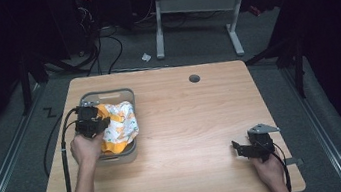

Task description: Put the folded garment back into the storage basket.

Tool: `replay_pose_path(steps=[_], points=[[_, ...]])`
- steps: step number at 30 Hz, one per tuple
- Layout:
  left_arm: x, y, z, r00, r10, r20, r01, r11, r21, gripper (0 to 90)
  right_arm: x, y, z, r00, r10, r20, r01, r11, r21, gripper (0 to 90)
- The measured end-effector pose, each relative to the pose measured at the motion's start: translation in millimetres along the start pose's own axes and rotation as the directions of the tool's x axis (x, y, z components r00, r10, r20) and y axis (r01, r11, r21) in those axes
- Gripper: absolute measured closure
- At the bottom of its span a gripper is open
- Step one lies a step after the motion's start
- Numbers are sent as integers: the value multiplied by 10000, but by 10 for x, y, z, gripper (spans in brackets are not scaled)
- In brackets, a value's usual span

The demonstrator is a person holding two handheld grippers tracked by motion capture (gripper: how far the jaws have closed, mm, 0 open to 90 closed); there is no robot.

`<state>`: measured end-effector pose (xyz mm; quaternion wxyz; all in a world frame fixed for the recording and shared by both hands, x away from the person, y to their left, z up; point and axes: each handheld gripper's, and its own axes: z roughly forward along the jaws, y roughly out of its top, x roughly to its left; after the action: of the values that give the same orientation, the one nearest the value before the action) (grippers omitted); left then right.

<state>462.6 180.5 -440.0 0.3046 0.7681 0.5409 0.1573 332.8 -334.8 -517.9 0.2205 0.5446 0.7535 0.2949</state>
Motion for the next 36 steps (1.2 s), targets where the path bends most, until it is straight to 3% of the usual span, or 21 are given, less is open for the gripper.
replay_pose_path(steps=[5,9,11,13,18,28,36], points=[[31,-13,57,9996,-222,-175,226,9994,243,722,1,0,-1,10000,17,0,-17,10000,6,232],[37,-29,40,9988,-389,-284,391,9992,89,667,2,1,-1,10000,23,-4,-23,10000,8,232],[35,-32,16,9979,-443,-480,445,9990,33,560,1,0,-1,10000,16,-3,-16,10000,6,232],[20,-33,-21,9960,-353,-818,342,9993,-144,523,1,0,-1,10000,15,-1,-15,10000,6,232],[6,-33,-161,9944,-454,-956,378,9961,-796,443,2,0,-1,10000,21,-3,-21,10000,9,232],[-187,-36,-364,9997,-68,-252,24,9848,-1736,399,2,0,-1,10000,21,-2,-21,10000,8,232],[-417,-83,-451,9992,400,76,-375,9774,-2079,382,3,0,-2,10000,35,-2,-35,10000,19,232]])
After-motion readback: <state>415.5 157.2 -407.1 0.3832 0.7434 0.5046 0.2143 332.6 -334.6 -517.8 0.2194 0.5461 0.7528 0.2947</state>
